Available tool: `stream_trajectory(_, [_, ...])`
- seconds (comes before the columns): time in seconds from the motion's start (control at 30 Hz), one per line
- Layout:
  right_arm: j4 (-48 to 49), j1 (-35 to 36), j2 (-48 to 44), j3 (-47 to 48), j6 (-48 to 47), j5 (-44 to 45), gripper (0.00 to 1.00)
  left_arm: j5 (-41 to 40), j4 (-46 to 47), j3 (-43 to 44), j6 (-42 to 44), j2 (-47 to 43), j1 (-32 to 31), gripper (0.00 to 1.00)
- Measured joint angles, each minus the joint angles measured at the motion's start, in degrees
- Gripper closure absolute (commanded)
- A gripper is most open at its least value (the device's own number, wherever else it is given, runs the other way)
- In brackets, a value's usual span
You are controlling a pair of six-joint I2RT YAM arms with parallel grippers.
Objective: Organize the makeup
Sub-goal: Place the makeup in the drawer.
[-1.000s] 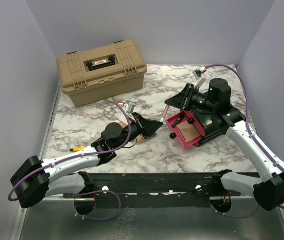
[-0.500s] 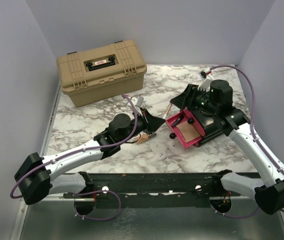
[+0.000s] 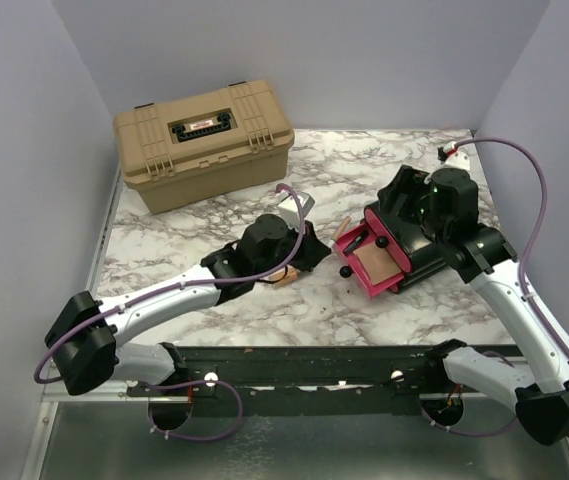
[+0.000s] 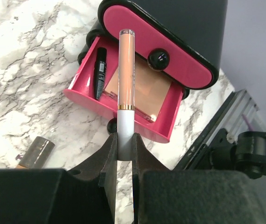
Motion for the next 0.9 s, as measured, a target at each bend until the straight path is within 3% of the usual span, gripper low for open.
stream_trajectory(0.33, [-0.7, -0.7, -1.4, -1.6, 0.1, 7.7, 0.09, 1.4, -7.8, 6.3, 5.8, 3.6, 0.0, 1.00])
stream_trajectory(0.7, [-2.3, -5.9, -0.8, -3.3, -0.2, 8.6, 0.09, 3.0, -15.0, 11.3, 8.0, 6.9, 0.0, 1.00])
stream_trajectory(0.9, [-2.2, -5.9, -1.6, -4.8, -1.3, 8.6, 0.09, 4.7, -18.5, 18.4, 7.6, 12.9, 0.0, 1.00])
